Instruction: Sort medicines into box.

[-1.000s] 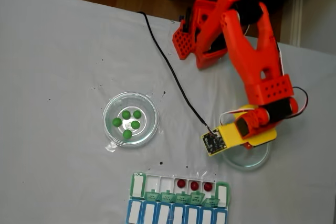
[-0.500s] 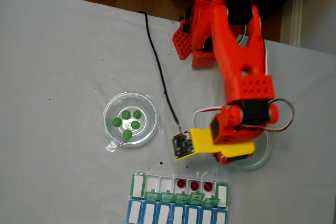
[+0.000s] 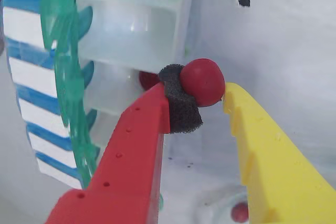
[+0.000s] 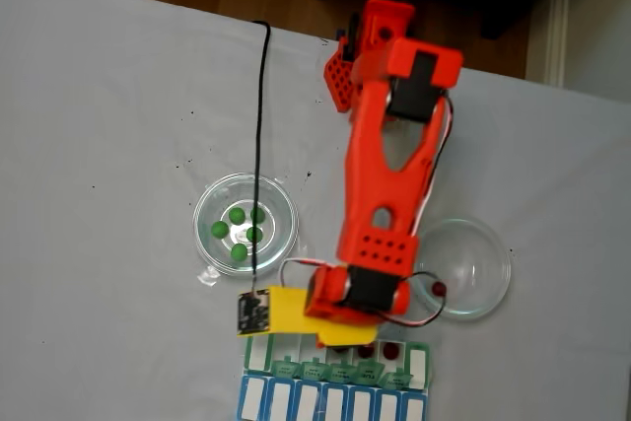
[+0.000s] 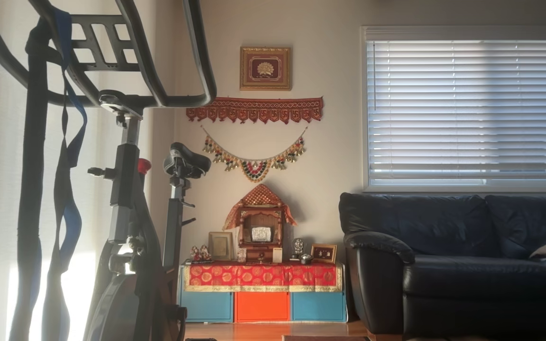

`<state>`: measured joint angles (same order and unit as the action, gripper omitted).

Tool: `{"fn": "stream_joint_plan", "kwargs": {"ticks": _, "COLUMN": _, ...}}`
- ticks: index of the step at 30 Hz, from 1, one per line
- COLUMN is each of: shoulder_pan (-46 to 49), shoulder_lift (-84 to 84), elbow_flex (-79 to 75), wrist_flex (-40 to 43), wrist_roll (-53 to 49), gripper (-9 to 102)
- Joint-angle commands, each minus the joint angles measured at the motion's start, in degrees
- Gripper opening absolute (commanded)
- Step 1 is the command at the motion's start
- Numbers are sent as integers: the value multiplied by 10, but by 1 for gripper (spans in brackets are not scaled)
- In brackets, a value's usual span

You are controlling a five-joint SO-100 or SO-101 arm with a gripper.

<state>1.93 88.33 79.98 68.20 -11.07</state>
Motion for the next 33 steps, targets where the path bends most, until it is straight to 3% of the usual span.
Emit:
{"fn": "stream_joint_plan", "kwargs": {"ticks": 1, "shoulder_pan": 7, "shoulder_lift": 13, "elbow_flex": -84, "wrist_flex": 7, "wrist_roll": -7, "gripper": 2}}
{"fn": "stream_joint_plan", "kwargs": {"ticks": 19, "shoulder_pan": 7, "shoulder_lift": -30, "elbow_flex": -161, "wrist_flex": 33, "wrist_roll": 8, "gripper": 2}}
{"fn": "stream_joint_plan", "kwargs": {"ticks": 33, "shoulder_pan": -2, "shoulder_lift": -78, "elbow_flex": -192, "wrist_flex": -7, "wrist_roll": 23, "gripper": 2}}
